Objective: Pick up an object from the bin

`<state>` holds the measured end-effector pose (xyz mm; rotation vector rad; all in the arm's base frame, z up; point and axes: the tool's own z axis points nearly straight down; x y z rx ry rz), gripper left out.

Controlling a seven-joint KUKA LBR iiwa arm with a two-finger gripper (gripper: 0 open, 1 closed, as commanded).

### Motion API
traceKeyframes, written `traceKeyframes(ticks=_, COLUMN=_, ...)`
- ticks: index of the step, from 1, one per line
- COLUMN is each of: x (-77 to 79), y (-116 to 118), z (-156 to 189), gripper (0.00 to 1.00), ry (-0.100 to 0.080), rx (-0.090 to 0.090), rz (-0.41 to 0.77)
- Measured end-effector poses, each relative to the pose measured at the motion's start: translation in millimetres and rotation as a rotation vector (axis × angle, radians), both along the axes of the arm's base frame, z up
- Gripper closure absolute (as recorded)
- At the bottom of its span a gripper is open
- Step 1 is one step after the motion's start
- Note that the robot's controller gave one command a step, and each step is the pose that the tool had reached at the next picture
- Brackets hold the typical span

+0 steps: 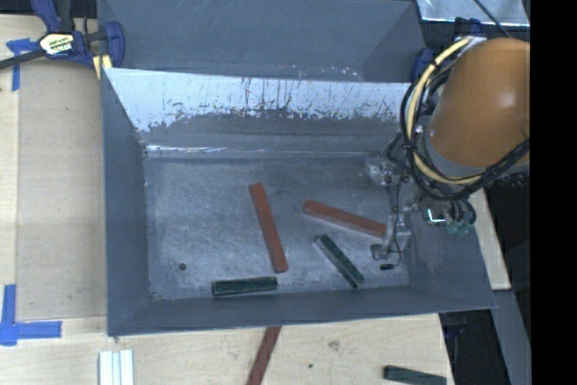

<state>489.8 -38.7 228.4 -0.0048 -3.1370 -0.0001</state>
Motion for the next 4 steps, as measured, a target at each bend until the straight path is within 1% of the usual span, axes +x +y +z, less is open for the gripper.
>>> traceKeyframes(ticks=1, x=1.6, y=0, z=4, gripper=0.0, ry=-0.008, rx=-0.001, rz=0.001)
traceKeyframes(ticks=2, x=7.6, y=2, z=-36, gripper=0.0, ry=-0.016, rx=-0.001, rz=-0.045)
traceKeyframes(ticks=3, x=31.9, y=0, z=-104, gripper=0.0, ry=-0.013, rx=-0.001, rz=-0.044)
traceKeyframes(ticks=4, x=24.5, y=32, z=-153, gripper=1.0, ry=-0.029, rx=0.0, rz=-0.151)
